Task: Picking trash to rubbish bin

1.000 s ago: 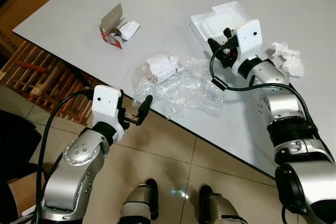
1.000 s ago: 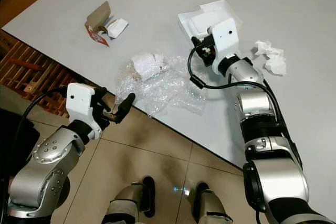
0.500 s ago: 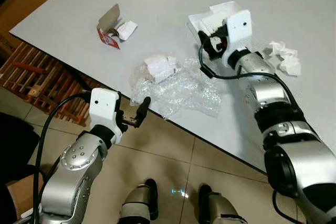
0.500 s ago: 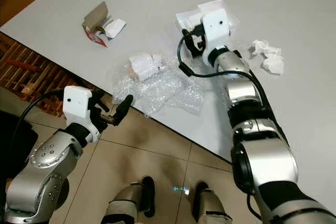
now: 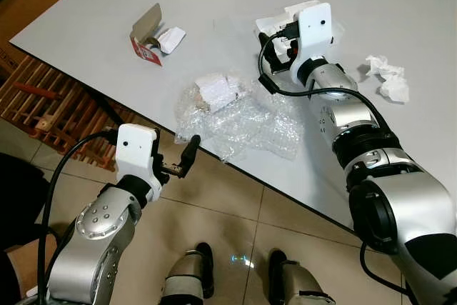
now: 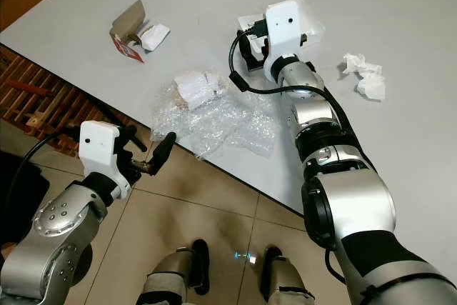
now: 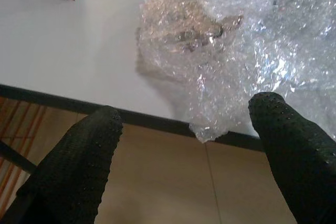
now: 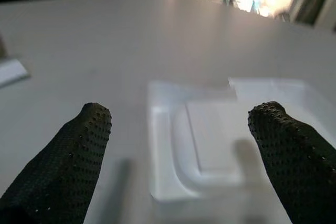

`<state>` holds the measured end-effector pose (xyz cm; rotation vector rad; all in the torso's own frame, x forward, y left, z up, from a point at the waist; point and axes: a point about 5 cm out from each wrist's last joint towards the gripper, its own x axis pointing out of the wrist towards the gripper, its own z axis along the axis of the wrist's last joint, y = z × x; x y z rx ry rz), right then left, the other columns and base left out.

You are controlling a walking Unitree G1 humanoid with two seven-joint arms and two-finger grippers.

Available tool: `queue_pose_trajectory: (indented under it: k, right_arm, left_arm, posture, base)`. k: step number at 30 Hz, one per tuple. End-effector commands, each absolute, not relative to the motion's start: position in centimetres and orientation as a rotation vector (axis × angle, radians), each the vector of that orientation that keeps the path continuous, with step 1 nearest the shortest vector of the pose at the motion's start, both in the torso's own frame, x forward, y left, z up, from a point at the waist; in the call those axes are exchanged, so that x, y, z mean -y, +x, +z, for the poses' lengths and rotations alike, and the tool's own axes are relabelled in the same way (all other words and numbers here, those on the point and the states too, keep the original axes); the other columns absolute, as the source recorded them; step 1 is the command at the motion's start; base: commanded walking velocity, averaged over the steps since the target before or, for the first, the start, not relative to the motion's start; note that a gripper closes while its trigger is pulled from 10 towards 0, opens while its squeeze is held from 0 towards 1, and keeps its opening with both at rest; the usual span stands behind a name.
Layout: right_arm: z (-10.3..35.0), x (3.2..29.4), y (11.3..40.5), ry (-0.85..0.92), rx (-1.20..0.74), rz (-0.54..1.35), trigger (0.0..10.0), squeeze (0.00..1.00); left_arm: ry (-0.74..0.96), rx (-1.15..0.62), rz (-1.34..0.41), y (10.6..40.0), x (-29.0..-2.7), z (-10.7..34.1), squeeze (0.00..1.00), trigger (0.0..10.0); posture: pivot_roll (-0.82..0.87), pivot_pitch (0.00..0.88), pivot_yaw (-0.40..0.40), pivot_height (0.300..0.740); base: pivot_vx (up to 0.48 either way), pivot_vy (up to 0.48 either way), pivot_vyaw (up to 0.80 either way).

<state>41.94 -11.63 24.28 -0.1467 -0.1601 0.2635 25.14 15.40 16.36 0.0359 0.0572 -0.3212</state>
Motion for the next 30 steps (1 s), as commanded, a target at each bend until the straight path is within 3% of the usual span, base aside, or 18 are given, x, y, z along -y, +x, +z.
queue_pose_trajectory:
  k: [1, 17, 30]
  right_arm:
    - [23.5, 11.8, 42.1, -0.101, 0.093, 0.237, 10.0, 1.0]
    - [22.1, 12.5, 42.2, -0.071, -0.009, 0.214, 10.0, 1.0]
    - [20.8, 15.3, 41.7, -0.1, -0.031, 0.187, 10.0, 1.0]
  left_arm:
    - [0.05, -0.065, -0.298, 24.7, -15.9, 16.4, 0.0, 10.0]
    - [0.064, -0.083, -0.297, 24.3, -16.2, 16.3, 0.0, 10.0]
    - [0.059, -0.08, -0.317, 25.0, -15.8, 16.3, 0.0, 10.0]
  posture:
    - [0.25, 0.333, 0.058, 0.74]
    - [0.27, 0.327, 0.063, 0.74]
    - [0.24, 0.303, 0.072, 0.74]
  base:
    - [0.0, 0.0, 0.0]
    - [0.0, 0.0, 0.0]
    - [0.0, 0.0, 0.0]
